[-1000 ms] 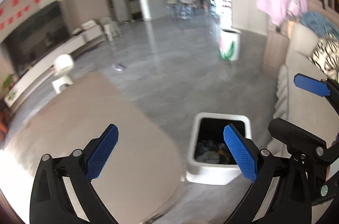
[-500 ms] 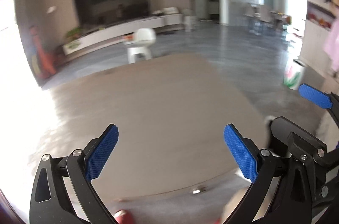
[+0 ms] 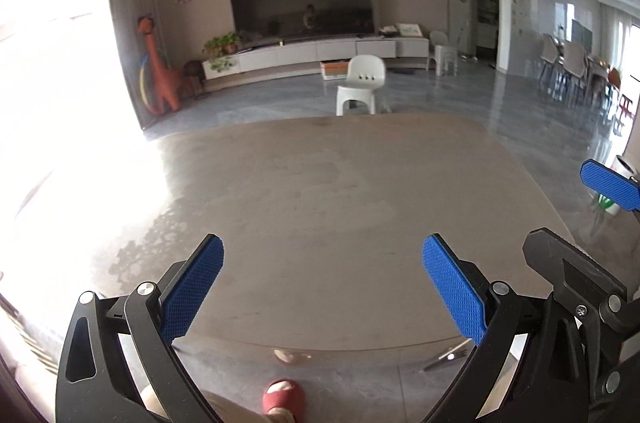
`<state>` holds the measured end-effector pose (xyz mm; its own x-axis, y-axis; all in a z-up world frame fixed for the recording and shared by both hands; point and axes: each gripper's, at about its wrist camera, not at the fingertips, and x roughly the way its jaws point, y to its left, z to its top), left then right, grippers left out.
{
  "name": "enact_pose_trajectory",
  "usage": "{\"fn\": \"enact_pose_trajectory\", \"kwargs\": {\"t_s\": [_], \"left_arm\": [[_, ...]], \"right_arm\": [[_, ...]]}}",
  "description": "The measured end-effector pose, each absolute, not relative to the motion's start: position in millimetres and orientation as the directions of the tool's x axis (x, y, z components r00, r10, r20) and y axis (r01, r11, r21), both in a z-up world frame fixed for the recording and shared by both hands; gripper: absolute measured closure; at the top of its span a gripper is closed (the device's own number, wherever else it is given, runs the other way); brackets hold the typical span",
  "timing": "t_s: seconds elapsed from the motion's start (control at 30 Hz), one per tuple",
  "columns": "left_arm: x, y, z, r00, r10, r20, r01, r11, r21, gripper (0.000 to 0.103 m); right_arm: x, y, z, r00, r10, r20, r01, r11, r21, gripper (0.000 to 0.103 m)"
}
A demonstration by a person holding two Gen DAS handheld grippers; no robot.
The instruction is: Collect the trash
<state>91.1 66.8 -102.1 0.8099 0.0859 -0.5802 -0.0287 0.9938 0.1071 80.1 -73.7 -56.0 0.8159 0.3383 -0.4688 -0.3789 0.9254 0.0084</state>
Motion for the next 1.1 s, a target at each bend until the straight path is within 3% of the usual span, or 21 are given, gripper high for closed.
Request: {"fn": "enact_pose_trajectory", "kwargs": {"t_s": [0.43,1.1], "left_arm": [[89,106,-105,0.815,0.117,-0.568,-0.073,0.992,0.100,0.005],[85,103,-108,0.821,0.122,-0.558,-0.076,0.992,0.105,0.005]], "right_arm": [[84,-49,-59,0.807,0.353,-0.473,-0.401,0.916,-0.002,0.004],[83,-47,-64,0.813,0.350,-0.466,-0.395,0.918,0.000,0.004]]}}
